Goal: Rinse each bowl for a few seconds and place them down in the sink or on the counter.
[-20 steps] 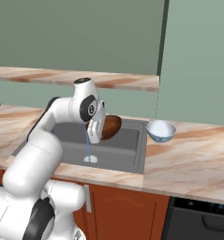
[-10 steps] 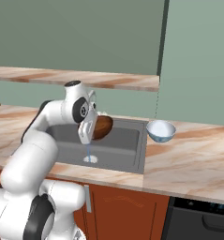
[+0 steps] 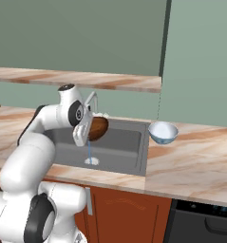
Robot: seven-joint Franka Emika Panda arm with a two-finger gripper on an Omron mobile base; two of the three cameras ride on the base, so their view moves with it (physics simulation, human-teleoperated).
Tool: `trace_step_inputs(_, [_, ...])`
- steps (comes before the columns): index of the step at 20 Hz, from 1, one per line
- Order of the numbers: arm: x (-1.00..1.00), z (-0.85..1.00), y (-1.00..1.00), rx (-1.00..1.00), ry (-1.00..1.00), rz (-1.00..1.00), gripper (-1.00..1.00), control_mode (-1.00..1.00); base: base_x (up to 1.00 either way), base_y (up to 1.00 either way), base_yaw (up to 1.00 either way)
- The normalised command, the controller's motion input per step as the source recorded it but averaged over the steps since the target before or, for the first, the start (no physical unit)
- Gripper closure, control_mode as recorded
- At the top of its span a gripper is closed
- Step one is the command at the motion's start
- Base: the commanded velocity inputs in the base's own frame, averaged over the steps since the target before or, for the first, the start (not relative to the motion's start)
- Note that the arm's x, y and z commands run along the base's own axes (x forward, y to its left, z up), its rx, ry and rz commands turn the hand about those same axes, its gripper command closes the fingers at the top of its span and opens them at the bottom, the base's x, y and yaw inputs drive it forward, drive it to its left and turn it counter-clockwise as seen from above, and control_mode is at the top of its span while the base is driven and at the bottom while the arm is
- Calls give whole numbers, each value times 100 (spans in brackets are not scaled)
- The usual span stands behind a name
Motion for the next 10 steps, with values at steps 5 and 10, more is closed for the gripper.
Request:
trace_step_inputs(5, [12,-15,16,0,0,0,100,-100,0,0,0])
trace_step_inputs(10, [17,-22,16,2,0,0,100,-100,0,0,0])
